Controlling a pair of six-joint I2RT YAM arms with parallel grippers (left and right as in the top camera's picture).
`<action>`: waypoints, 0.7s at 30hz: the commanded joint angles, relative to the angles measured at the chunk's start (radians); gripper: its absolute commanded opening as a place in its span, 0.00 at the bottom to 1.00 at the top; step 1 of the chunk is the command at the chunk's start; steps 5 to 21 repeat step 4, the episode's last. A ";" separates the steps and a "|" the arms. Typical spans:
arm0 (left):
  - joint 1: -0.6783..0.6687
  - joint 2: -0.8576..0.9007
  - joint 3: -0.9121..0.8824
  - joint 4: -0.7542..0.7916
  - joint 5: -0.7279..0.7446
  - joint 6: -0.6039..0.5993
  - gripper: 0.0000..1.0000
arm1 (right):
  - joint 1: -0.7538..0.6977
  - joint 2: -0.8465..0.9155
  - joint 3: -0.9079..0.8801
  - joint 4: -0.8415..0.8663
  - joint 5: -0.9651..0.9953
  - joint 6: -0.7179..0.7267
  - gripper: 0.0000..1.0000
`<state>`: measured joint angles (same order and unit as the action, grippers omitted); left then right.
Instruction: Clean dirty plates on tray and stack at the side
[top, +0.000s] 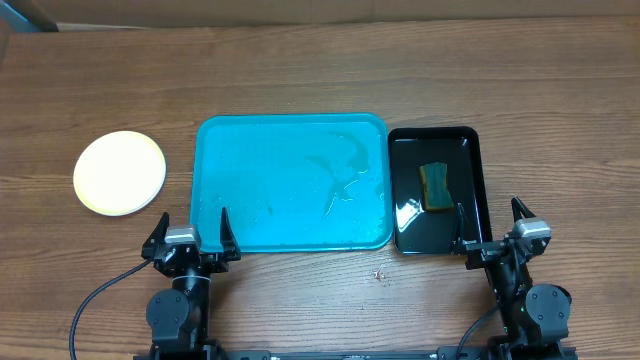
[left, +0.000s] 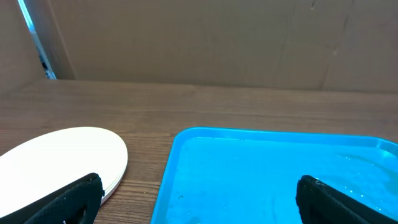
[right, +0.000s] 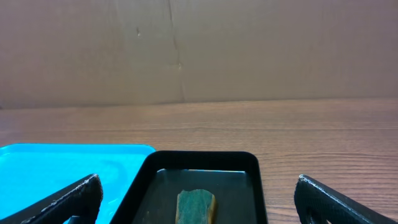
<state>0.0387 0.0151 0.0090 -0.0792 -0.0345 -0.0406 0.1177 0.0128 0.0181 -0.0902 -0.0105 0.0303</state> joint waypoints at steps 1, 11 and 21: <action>-0.006 -0.010 -0.003 0.002 0.005 0.030 1.00 | -0.002 -0.009 -0.010 0.006 0.010 0.008 1.00; -0.006 -0.010 -0.003 0.002 0.005 0.030 1.00 | -0.002 -0.009 -0.010 0.006 0.010 0.008 1.00; -0.006 -0.010 -0.003 0.002 0.005 0.030 1.00 | -0.002 -0.009 -0.010 0.006 0.010 0.008 1.00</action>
